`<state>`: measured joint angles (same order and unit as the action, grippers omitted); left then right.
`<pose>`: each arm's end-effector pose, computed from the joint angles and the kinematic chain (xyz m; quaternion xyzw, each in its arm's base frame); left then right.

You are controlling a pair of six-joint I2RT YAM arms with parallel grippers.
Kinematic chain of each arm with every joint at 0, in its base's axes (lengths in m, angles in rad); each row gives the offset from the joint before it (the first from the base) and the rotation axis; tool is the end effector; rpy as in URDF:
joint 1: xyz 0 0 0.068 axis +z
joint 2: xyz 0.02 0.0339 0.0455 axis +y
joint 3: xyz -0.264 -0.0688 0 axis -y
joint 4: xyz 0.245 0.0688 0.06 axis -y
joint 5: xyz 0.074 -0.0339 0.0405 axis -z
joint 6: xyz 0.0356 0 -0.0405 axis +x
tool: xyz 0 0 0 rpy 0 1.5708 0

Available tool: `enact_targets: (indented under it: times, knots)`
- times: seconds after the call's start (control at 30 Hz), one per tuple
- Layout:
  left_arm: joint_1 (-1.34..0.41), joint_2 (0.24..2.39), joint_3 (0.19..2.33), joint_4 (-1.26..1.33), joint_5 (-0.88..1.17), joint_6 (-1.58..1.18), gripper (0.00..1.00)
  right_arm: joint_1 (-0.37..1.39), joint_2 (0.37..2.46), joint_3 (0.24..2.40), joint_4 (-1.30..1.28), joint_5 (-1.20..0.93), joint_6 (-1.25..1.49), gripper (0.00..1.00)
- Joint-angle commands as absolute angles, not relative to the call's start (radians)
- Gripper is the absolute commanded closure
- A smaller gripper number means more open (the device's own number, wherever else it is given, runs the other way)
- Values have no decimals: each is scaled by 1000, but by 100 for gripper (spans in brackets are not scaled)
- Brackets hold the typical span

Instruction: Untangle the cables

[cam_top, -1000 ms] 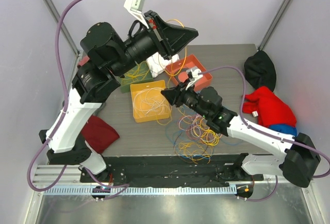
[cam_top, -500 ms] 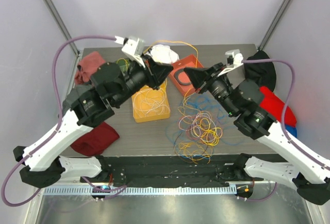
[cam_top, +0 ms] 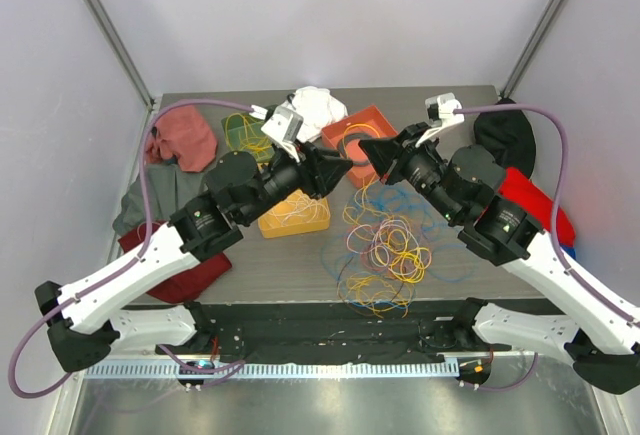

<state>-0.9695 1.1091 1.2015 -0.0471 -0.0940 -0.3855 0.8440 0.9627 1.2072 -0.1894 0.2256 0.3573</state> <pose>0.1443 -0.2044 0.4372 0.1661 0.6707 -0.4274 0.5830 0.1394 0.1448 0.4537 -0.0852 0.6826 0.3441 0.6391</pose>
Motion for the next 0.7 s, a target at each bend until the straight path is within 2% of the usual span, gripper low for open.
enact_targets:
  times: [0.0, 0.17, 0.37, 0.67]
  knots:
    - [-973, 1084, 1193, 123, -8, -391, 53, 847, 945, 1210, -173, 235, 376, 99]
    - [-973, 1066, 1097, 208, 61, -399, 41, 845, 948, 1232, -187, 227, 374, 99]
    - [-973, 1022, 991, 311, 38, -379, 29, 847, 945, 1269, -207, 218, 368, 99]
    - [-973, 937, 798, 469, -87, -324, 20, 845, 946, 1379, -252, 195, 356, 99]
